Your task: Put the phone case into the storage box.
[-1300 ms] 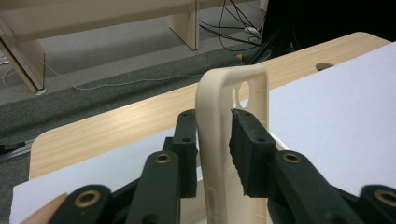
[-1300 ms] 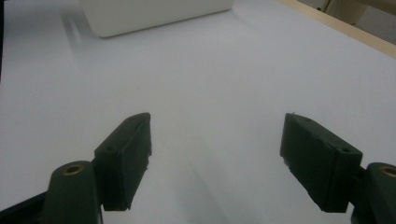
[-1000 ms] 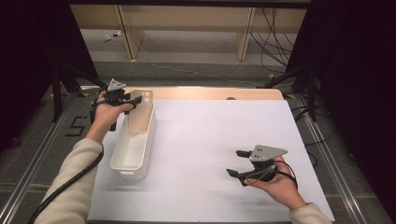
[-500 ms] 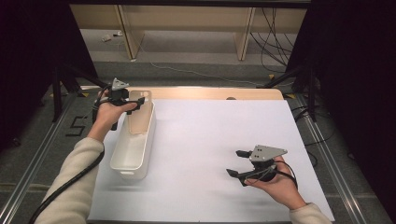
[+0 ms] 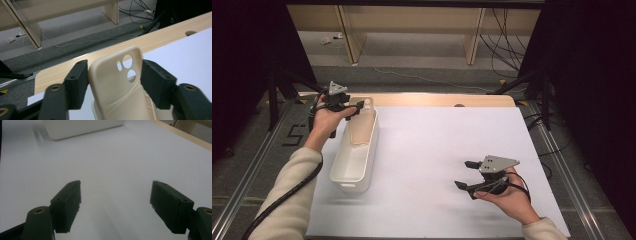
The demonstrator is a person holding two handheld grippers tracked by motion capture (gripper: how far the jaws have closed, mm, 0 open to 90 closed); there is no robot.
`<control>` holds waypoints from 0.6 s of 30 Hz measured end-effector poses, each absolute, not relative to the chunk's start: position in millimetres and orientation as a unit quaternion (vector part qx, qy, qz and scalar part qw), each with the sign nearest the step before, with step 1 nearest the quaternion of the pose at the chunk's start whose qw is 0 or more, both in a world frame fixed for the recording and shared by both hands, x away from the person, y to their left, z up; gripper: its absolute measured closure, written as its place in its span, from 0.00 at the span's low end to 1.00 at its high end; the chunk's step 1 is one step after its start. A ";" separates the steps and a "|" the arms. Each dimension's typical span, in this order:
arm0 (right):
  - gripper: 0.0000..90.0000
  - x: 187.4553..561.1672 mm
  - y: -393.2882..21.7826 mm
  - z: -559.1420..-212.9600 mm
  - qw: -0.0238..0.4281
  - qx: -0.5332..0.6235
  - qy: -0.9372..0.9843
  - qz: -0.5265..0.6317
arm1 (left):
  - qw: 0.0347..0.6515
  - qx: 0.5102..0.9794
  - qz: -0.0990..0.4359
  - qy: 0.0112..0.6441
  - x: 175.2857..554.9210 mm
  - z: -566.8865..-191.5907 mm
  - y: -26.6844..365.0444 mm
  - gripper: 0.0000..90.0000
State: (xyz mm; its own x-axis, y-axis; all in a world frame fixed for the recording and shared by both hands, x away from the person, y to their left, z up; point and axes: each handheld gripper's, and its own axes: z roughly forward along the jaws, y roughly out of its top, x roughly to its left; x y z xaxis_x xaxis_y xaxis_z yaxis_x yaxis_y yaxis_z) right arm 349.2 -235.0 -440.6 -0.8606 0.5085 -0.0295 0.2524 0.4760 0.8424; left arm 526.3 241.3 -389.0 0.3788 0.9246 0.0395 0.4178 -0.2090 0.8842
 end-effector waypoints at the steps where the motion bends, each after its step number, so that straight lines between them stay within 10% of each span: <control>1: 0.29 349.2 -234.9 -440.6 0.139 0.224 0.848 0.460 | 0.422 0.713 0.304 0.470 525.7 -388.2 242.4 0.49; 18: 0.29 349.2 -234.8 -440.6 0.139 0.224 0.848 0.460 | 0.411 0.685 0.309 0.516 523.6 -386.2 254.1 1.00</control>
